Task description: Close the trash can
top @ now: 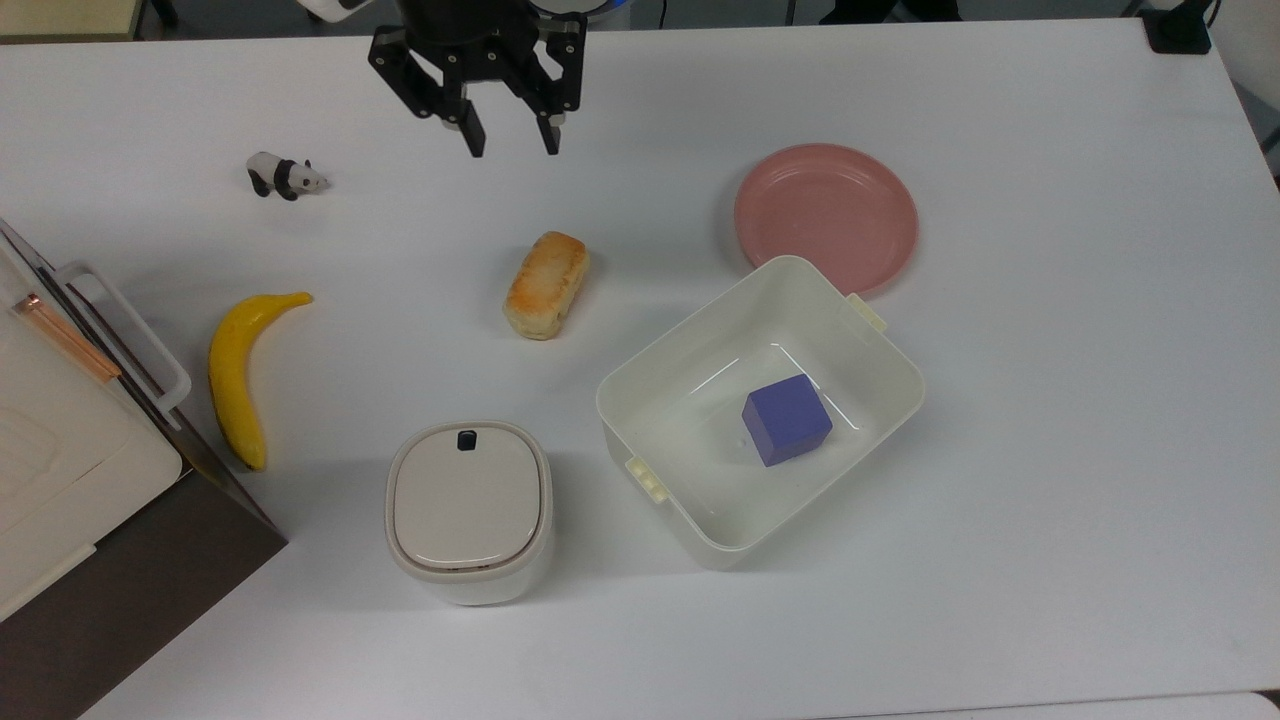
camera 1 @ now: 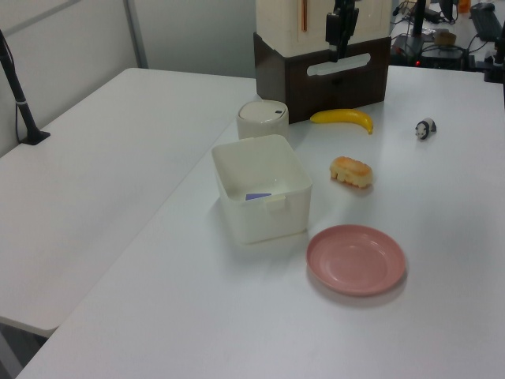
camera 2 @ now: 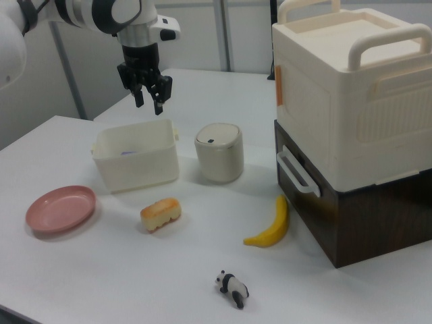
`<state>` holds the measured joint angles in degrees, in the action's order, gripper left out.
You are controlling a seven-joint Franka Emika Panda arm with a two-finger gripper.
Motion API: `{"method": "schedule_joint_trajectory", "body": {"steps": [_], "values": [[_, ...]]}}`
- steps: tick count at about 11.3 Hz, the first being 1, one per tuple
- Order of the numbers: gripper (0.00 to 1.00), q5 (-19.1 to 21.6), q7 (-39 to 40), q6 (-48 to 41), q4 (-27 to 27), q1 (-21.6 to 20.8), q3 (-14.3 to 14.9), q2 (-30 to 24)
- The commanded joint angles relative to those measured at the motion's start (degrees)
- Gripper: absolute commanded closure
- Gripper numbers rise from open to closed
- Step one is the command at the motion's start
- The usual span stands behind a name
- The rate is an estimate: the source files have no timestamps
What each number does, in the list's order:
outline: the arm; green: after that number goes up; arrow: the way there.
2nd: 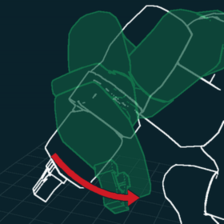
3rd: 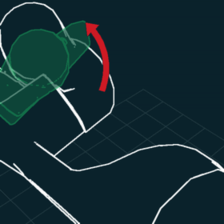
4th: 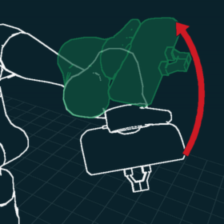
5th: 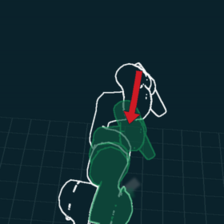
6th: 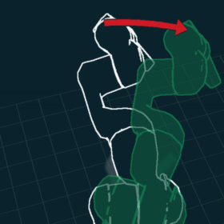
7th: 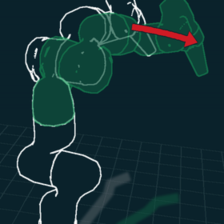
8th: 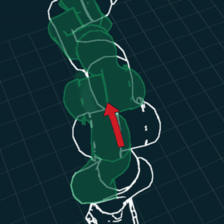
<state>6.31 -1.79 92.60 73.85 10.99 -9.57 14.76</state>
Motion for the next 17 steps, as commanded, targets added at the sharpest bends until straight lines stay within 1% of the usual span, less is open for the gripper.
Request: {"method": "schedule_joint_trajectory", "body": {"steps": [1,4,5,6,8,9,11,14,15,17], "values": [[0.0,0.5,1.0,0.3,1.0,-0.4,1.0,-1.0],[0.0,-0.9,-0.4,4.7,0.6,-0.4,1.0,-0.6],[0.0,-2.0,-2.7,8.0,0.4,-0.4,1.0,-0.5],[0.0,-3.1,-6.2,9.5,0.4,-0.4,1.0,-0.5],[0.0,-8.7,-6.4,9.0,0.5,-0.8,0.9,-0.6],[0.0,-9.6,-6.6,7.8,0.5,-0.9,0.8,-0.6],[0.0,-10.3,-6.8,7.0,0.5,-1.1,0.6,-0.6],[0.0,-9.0,-7.0,6.3,0.9,-1.1,0.3,-0.6],[0.0,-7.4,-7.1,5.1,0.9,-1.1,0.3,-0.6],[0.0,-6.1,-7.9,3.7,1.0,-1.2,0.3,-0.9]]}}
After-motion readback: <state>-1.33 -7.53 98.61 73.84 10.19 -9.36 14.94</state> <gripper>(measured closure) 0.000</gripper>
